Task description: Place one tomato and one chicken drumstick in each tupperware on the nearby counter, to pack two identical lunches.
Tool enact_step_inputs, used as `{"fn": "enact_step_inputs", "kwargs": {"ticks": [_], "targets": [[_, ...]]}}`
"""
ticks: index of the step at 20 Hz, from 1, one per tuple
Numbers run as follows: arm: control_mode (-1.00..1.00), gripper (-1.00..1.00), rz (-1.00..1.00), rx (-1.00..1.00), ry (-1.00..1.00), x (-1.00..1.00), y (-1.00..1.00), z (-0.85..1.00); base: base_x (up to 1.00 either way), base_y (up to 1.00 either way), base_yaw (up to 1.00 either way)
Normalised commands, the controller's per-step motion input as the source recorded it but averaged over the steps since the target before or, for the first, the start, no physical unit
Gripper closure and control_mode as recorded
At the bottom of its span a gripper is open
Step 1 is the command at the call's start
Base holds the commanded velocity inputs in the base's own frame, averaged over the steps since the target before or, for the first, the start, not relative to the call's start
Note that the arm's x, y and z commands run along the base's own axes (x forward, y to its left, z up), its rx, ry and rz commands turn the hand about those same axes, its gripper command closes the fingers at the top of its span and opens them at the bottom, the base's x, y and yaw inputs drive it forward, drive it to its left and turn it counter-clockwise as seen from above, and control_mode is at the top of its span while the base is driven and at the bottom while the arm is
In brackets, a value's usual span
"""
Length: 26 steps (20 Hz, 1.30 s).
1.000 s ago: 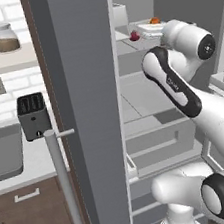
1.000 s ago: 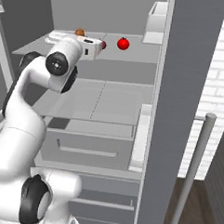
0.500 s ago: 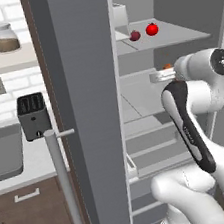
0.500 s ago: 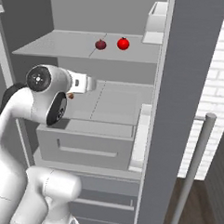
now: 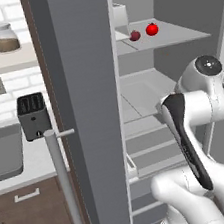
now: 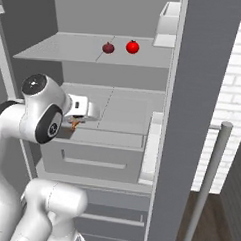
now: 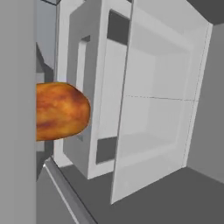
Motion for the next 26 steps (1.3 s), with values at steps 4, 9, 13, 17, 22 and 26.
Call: {"fn": "enact_step_inputs", "kwargs": {"ticks": [4, 9, 13, 17, 22, 26], "targets": [[1.00, 1.00, 0.05, 0.00, 0.01, -0.25, -0.12, -0.16, -0.75, -0.38, 0.24], [1.00, 1.00, 0.00, 0.00, 0.00, 0.00, 0.00, 0.00, -0.97, -0.30, 0.59], [1.00, 1.00, 0.00, 0.00, 0.00, 0.00, 0.00, 0.00, -0.42, 0.06, 0.85], [1.00, 1.00, 0.00, 0.00, 0.00, 0.00, 0.00, 0.00, -0.24, 0.41, 0.88], [1.00, 1.00, 0.00, 0.00, 0.00, 0.00, 0.00, 0.00, -0.33, 0.76, 0.79], [1.00, 1.00, 0.00, 0.00, 0.00, 0.00, 0.00, 0.00, 0.61, 0.61, 0.38]]}}
